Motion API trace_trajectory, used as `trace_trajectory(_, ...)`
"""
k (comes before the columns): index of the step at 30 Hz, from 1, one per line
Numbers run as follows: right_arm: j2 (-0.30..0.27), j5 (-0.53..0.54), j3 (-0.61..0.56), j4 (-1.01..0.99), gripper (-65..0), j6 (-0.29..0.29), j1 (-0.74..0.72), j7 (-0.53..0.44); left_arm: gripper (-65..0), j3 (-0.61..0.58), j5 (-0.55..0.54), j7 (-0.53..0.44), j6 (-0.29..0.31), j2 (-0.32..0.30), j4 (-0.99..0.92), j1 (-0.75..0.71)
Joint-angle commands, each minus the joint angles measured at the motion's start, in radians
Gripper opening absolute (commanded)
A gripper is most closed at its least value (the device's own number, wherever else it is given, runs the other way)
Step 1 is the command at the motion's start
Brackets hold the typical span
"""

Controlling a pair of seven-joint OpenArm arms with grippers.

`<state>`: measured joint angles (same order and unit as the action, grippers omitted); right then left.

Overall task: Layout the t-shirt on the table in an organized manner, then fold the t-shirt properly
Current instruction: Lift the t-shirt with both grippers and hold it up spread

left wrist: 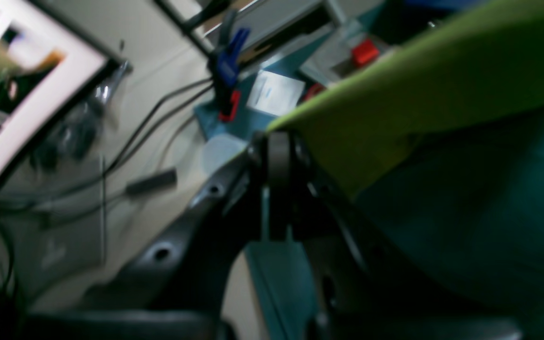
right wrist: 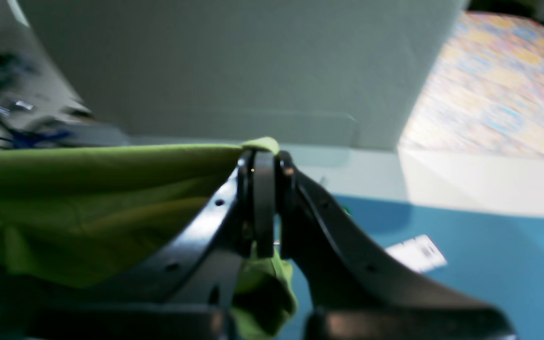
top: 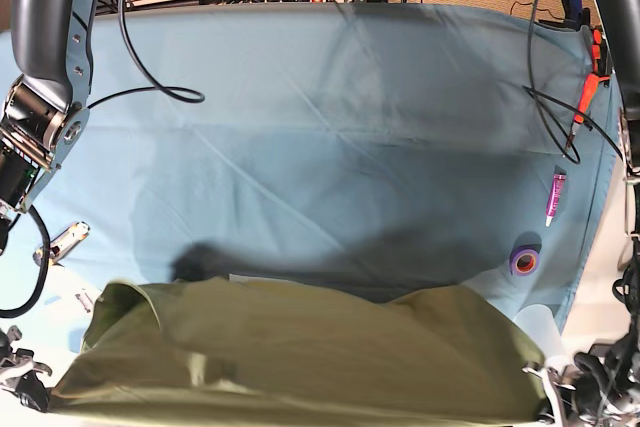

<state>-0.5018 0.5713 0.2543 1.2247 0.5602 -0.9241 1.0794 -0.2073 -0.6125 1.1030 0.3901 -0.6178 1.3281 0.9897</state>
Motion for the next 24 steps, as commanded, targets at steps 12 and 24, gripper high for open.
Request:
trace_trajectory(12,-0.008,-0.075,-0.061,0.002,-65.0,-0.043,-0.037,-0.139,-65.0,0.007,0.053,-0.177,0.043,0.084,-0.235,0.066)
trace_trajectory(24,-0.028,0.286,0.066,0.118,-65.0,0.051,-0.052,0.208,-65.0,0.100,-0.147,0.174,0.007,0.047,-0.203,0.175)
